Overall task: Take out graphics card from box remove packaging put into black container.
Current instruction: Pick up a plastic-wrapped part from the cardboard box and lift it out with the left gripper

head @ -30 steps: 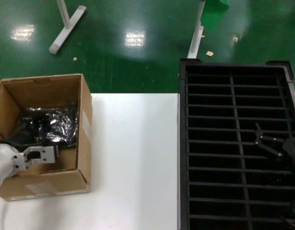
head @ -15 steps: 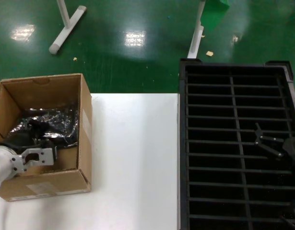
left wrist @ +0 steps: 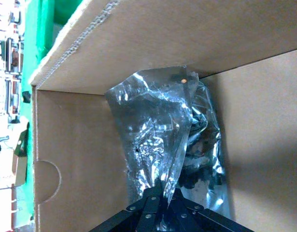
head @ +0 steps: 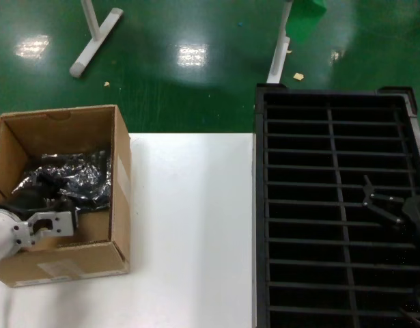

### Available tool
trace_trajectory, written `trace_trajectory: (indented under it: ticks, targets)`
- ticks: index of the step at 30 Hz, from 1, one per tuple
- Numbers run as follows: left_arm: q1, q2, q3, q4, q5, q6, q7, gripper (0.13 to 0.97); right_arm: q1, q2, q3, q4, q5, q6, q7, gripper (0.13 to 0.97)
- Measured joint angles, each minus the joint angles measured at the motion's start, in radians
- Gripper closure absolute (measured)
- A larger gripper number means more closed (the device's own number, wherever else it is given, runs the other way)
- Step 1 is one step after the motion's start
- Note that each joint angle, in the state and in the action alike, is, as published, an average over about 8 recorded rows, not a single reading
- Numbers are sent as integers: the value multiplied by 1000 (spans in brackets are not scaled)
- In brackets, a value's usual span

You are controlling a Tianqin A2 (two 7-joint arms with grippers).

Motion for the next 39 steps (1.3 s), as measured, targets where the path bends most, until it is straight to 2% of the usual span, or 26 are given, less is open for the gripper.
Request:
trace_trajectory:
  ticks: [5,11,15,21,27,29,32,36,39]
  targets:
    - [-2,-30,1,-38,-3,4,-9,953,0,0,0,0,0,0,0,129]
    - [-5,-103,1,-136,-4,11,-16,955,0,0,0,0,0,0,-1,129]
    - [-11,-172,1,-228,-4,21,-30,955,0,0,0,0,0,0,-1,129]
    - [-25,-295,1,-373,-4,59,-94,955,0,0,0,0,0,0,-1,129]
    - [-42,-404,1,-472,8,96,-163,955,0,0,0,0,0,0,-1,129]
    - [-47,-438,1,-496,35,113,-208,955,0,0,0,0,0,0,-1,129]
    - [-56,-486,1,-525,115,150,-313,955,0,0,0,0,0,0,-1,129]
    - [-67,-540,-7,-549,279,224,-495,955,0,0,0,0,1,0,-1,129]
    - [-55,-568,-49,-558,397,296,-606,955,0,0,0,0,1,0,-1,129]
